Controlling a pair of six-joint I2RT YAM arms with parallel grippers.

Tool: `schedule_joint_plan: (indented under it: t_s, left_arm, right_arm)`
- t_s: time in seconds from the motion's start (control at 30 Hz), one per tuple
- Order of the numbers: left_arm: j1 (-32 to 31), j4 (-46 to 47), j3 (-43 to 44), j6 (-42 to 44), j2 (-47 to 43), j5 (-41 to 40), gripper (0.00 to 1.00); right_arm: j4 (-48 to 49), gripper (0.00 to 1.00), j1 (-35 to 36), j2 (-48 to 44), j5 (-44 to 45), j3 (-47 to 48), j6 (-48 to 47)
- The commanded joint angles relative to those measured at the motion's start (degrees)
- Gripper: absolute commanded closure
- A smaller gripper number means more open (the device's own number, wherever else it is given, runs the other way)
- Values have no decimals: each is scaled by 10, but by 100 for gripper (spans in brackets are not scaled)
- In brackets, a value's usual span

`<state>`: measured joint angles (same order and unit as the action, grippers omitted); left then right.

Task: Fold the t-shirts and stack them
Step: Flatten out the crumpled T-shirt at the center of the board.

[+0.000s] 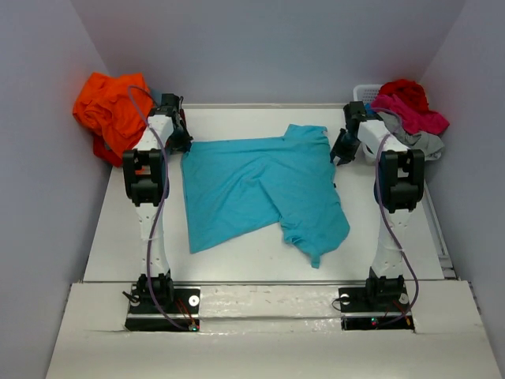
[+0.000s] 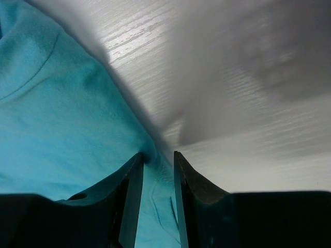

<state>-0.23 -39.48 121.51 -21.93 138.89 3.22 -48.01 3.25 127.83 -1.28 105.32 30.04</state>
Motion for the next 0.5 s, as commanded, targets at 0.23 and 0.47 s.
schedule_joint_plan:
  t_s: [0.23, 0.47]
  left_arm:
    - [23, -12, -3, 7, -64, -5, 79]
    - [28, -13, 0, 7, -63, -3, 79]
  right_arm:
    - [-95, 63, -36, 12, -43, -36, -7]
    - [-108, 63, -25, 18, -75, -30, -36]
